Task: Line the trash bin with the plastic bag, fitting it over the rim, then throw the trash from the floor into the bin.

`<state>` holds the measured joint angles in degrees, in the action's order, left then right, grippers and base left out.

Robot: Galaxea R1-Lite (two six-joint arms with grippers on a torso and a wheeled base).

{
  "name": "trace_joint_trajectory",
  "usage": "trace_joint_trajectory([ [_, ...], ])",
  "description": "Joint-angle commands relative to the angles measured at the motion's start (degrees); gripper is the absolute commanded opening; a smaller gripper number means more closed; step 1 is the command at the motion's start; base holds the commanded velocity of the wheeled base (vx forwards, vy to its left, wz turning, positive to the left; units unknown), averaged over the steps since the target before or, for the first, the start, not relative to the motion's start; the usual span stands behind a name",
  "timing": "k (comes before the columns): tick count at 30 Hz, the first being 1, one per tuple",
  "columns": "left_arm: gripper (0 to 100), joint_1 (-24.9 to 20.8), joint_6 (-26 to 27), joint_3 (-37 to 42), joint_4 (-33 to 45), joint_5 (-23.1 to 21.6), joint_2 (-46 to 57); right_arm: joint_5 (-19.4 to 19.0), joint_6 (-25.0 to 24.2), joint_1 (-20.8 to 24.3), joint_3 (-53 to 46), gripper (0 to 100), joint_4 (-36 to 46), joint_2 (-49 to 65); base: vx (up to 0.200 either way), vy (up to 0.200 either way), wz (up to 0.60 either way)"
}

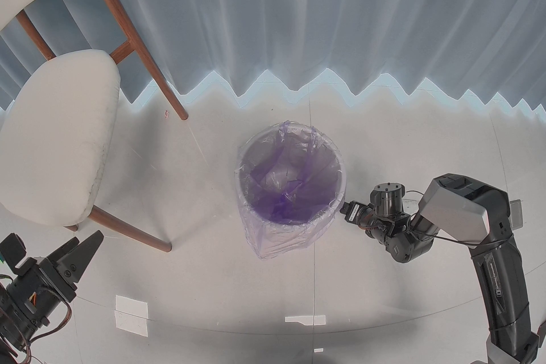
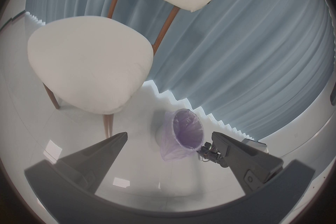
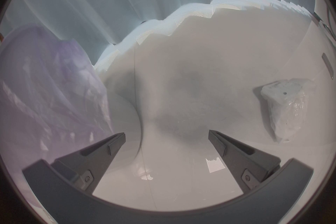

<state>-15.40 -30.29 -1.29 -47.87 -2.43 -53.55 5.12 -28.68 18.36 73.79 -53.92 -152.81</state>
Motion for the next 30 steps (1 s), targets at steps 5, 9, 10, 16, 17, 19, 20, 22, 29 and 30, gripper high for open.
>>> trace_joint_trajectory([
  [5,100,5.64,3.14,-1.7,0.06,-0.12,0.03,2.97,-0.06,-0.52,2.32,100,6.11,-0.3,0.0,0.0,0.0],
  [9,100,7.75,3.4,-3.37,1.64,-0.04,-0.15,4.02,-0.76,-0.78,-4.97,100,5.58,5.42,0.0,0.0,0.0],
  [10,100,8.28,4.01,-3.72,2.08,-0.04,-0.15,3.76,-1.02,-0.78,-8.14,100,5.58,8.05,0.0,0.0,0.0],
  [16,100,9.95,8.85,-4.86,2.96,-0.12,-0.06,0.86,-1.99,0.27,-24.48,100,2.85,21.41,0.0,0.0,0.0],
  [17,100,10.3,9.02,-4.86,3.22,-0.12,0.12,-0.37,-1.99,1.59,-31.16,100,0.92,25.98,0.0,0.0,0.0],
  [19,100,10.74,9.02,-4.86,4.28,-0.21,0.03,-0.9,-1.9,3.17,-39.07,100,-1.45,30.99,0.0,0.0,0.0],
  [20,100,11.27,9.02,-5.04,5.25,-0.21,-0.06,-0.9,-1.73,3.79,-42.5,100,-2.51,32.93,0.0,0.0,0.0],
  [22,100,13.2,9.02,-6.27,7.44,-0.3,-0.32,-0.9,-1.55,4.84,-48.65,100,-5.67,36.09,0.0,0.0,0.0],
  [29,100,15.66,8.76,-13.47,11.4,-0.74,-5.51,-0.81,-0.93,4.58,-60.43,100,-18.5,40.92,0.0,0.0,0.0],
  [30,100,15.4,8.76,-13.82,11.75,-0.91,-6.83,-0.9,-0.67,4.58,-61.05,100,-19.47,42.07,0.0,0.0,0.0],
])
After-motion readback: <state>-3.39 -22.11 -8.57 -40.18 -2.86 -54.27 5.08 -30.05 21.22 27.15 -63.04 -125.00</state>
